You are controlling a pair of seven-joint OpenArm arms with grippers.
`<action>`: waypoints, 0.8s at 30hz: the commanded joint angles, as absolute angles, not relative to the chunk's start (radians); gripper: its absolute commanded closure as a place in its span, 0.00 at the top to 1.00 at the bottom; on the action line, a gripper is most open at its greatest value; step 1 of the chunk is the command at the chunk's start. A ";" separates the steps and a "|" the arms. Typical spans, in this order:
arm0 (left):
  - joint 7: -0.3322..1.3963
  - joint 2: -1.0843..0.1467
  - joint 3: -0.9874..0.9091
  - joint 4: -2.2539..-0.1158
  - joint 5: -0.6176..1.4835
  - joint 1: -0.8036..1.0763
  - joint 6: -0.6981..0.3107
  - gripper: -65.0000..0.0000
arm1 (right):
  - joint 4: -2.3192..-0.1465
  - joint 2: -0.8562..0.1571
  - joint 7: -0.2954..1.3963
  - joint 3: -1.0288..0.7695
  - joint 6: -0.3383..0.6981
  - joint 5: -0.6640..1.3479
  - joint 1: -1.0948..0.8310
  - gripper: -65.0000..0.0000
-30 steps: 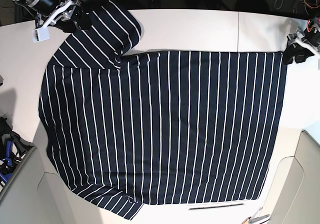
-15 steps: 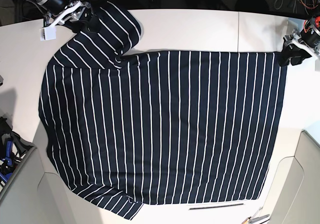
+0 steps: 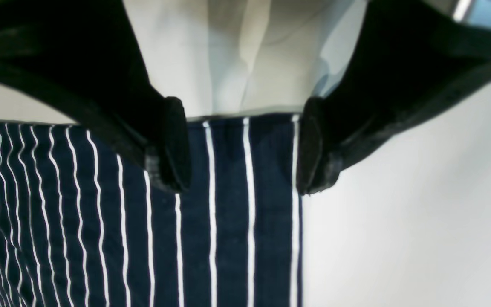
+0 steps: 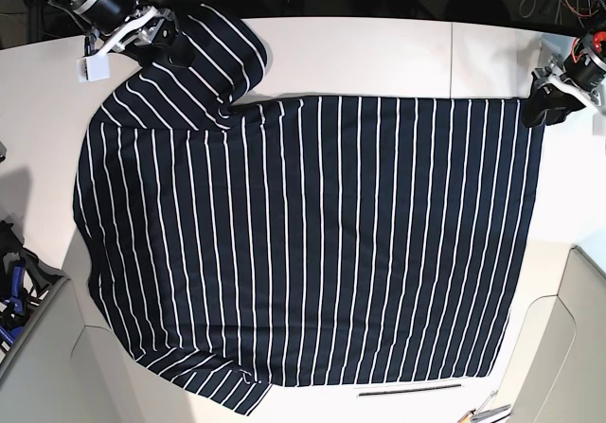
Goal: Fold the T-shirt properly
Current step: 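Grasp the shoulder corners and drag them toward the hem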
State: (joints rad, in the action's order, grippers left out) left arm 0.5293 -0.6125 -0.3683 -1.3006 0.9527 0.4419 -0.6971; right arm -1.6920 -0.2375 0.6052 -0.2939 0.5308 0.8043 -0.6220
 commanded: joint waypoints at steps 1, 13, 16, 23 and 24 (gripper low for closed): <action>0.567 -0.623 -0.365 -1.303 0.931 0.448 -0.698 0.55 | -1.699 -0.243 0.604 -0.296 0.528 0.804 -0.626 0.59; 0.424 -0.624 -0.365 -1.303 0.915 0.448 -0.698 0.00 | -1.702 -0.231 0.603 -0.302 0.541 0.804 -0.624 0.02; 0.422 -0.624 -0.365 -1.303 0.915 0.448 -0.698 0.00 | -1.711 -0.209 0.604 -0.319 0.561 0.804 -0.624 0.00; 0.423 -0.624 -0.417 -1.312 0.925 0.449 -0.698 0.00 | -1.817 -0.165 0.694 -0.393 0.573 0.810 -0.629 0.00; 0.422 -0.624 -0.435 -1.316 0.928 0.449 -0.698 0.00 | -1.837 -0.166 0.717 -0.403 0.573 0.825 -0.633 0.00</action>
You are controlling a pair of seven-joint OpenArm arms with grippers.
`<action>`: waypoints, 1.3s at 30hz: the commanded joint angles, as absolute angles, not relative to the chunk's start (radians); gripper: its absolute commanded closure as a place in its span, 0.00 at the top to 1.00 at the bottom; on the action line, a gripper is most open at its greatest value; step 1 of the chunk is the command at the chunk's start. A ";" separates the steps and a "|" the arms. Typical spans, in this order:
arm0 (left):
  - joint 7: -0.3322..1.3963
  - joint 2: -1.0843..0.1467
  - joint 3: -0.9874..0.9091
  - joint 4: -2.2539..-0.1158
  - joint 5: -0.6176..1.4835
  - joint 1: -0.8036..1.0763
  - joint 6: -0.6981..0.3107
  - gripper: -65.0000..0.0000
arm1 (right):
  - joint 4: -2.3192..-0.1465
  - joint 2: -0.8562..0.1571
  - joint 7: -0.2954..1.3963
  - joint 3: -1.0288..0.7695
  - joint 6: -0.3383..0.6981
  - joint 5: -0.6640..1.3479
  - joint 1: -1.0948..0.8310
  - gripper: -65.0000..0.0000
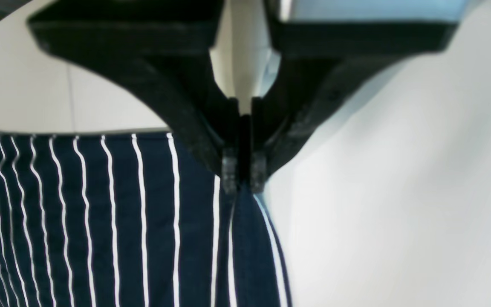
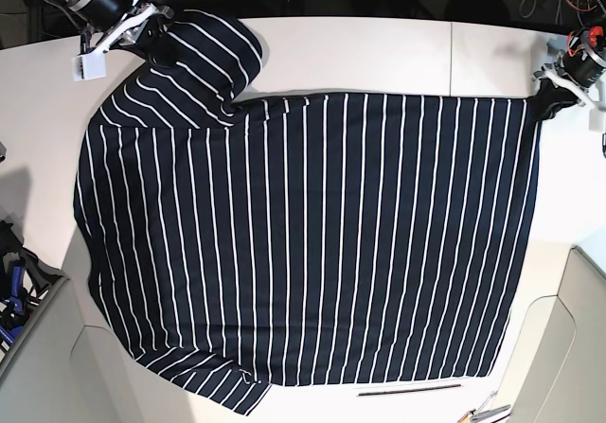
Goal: Fold the T-shirt properly
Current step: 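Grasp the shoulder corners and drag them toward the hem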
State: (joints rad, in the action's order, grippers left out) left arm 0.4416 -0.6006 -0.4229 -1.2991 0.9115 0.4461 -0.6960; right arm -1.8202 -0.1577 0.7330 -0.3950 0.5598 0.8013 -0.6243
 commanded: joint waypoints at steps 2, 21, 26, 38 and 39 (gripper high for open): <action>0.423 -0.624 -0.479 -1.323 0.928 0.449 -0.698 0.00 | -1.877 -0.166 0.741 -0.424 0.573 0.851 -0.649 0.00; 0.460 -0.632 -0.602 -1.459 1.006 0.420 -0.698 0.00 | -2.128 -0.166 0.736 -0.545 0.580 0.924 -0.712 0.00; 0.460 -0.631 -0.600 -1.459 0.959 0.375 -0.698 0.00 | -2.122 -0.166 0.736 -0.552 0.580 0.889 -0.654 0.00; 0.415 -0.628 -0.586 -1.456 0.886 0.240 -0.698 0.00 | -2.046 -0.233 0.734 -0.542 0.581 0.776 -0.469 0.00; 0.415 -0.626 -0.586 -1.456 0.875 0.229 -0.698 0.00 | -2.034 -0.244 0.734 -0.541 0.581 0.774 -0.456 0.00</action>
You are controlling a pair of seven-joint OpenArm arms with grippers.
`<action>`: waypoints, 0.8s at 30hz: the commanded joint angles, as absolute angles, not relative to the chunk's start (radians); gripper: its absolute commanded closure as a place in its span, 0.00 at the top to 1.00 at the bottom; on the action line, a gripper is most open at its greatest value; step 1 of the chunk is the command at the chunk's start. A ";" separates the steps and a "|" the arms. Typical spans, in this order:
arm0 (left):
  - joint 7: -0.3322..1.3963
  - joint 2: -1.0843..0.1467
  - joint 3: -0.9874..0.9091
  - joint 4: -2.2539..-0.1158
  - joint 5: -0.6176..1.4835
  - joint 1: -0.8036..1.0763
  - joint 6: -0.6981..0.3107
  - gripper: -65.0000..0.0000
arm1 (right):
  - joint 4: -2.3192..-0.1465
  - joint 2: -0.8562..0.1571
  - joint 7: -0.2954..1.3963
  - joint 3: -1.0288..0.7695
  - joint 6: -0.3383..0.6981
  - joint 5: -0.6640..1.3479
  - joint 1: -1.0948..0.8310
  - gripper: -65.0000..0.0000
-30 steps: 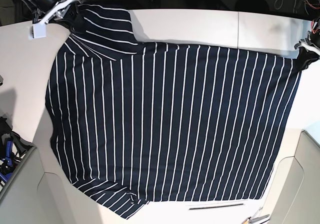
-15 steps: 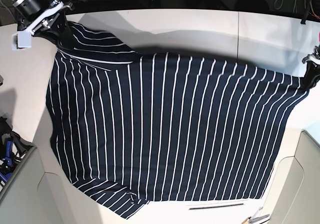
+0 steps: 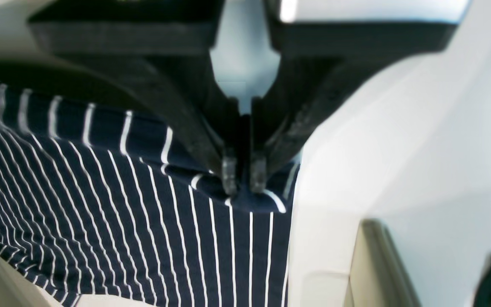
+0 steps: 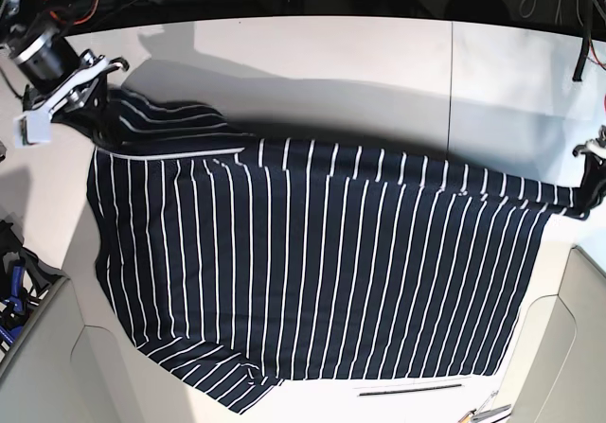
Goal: Fold the T-shirt properly
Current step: 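Grasp the shoulder corners and drag them toward the hem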
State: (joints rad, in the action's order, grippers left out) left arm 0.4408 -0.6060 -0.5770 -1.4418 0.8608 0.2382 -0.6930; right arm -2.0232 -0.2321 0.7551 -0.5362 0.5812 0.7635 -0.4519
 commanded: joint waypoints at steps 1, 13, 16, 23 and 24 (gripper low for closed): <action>0.415 -0.624 -0.584 -1.456 0.861 0.224 -0.698 0.00 | -2.020 -0.253 0.734 -0.539 0.581 0.774 -0.445 0.00; 0.282 -0.609 -0.412 -1.417 0.639 0.129 -0.683 0.00 | -1.781 -0.271 0.734 -0.509 0.584 0.774 -0.236 0.00; 0.256 -0.609 -0.373 -1.355 0.595 0.063 -0.639 0.00 | -1.728 -0.272 0.734 -0.501 0.584 0.774 -0.183 0.00; 0.242 -0.610 -0.340 -1.185 0.574 -0.102 -0.640 0.00 | -1.622 -0.272 0.734 -0.439 0.584 0.724 -0.048 0.00; 0.242 -0.610 -0.340 -1.158 0.574 -0.124 -0.640 0.00 | -1.606 -0.272 0.733 -0.426 0.584 0.709 -0.027 0.00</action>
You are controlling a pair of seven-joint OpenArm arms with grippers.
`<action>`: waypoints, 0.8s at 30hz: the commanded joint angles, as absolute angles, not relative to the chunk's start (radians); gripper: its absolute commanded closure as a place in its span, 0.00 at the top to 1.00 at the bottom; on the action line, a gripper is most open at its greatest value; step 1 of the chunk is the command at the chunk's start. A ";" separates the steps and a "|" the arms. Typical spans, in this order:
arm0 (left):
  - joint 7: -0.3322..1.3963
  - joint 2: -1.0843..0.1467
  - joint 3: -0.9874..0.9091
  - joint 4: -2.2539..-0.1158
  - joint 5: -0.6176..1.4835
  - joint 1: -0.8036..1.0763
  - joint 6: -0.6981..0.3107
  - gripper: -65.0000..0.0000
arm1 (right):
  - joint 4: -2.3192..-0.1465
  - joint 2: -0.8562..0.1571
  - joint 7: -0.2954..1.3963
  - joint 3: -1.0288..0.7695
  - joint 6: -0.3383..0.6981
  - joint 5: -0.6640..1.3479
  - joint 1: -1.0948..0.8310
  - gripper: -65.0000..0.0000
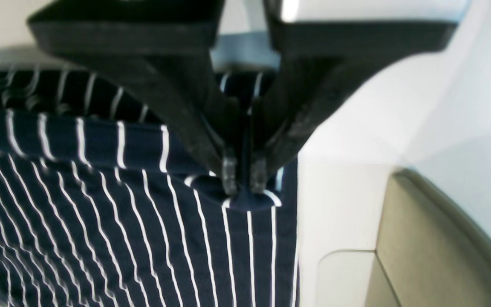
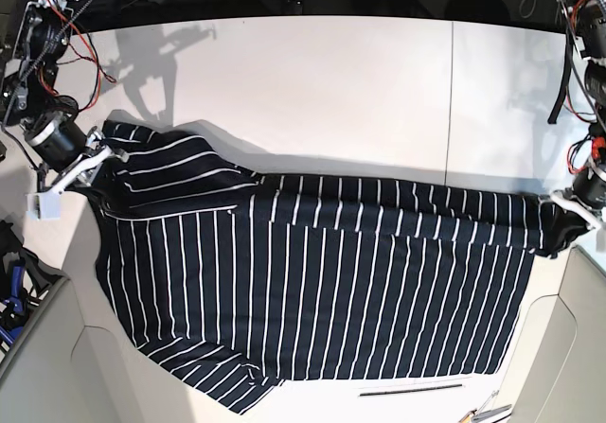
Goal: Fold the T-shirt properly
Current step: 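Grasp the shoulder corners and drag them toward the hem, then open both grippers and release the folded shoulder edge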
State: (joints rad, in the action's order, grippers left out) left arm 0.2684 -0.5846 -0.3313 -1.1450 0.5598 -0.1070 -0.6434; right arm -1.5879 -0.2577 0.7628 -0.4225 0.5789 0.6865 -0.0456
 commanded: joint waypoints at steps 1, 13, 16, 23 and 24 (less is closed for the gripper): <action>0.242 -0.609 -0.340 -1.131 0.574 -0.144 -0.640 0.00 | -1.589 -0.272 0.734 -0.411 0.584 0.698 -0.006 0.00; 0.181 -0.609 -0.340 -0.949 0.548 -0.252 -0.640 0.00 | -1.386 -0.271 0.734 -0.272 0.584 0.609 0.224 0.00; 0.174 -0.609 -0.340 -0.943 0.548 -0.252 -0.640 0.00 | -1.343 -0.271 0.733 -0.252 0.583 0.600 0.261 0.00; 0.152 -0.599 -0.340 -0.926 0.505 -0.252 -0.639 0.00 | -1.280 -0.271 0.733 -0.237 0.583 0.596 0.290 0.00; 0.141 -0.595 -0.340 -0.919 0.496 -0.252 -0.639 0.00 | -1.272 -0.271 0.733 -0.237 0.583 0.588 0.290 0.00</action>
State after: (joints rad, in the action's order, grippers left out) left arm 0.1699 -0.5732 -0.3332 -0.9073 0.4835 -0.2283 -0.6365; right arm -1.2587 -0.2581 0.7567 -0.2352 0.5781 0.5739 0.2638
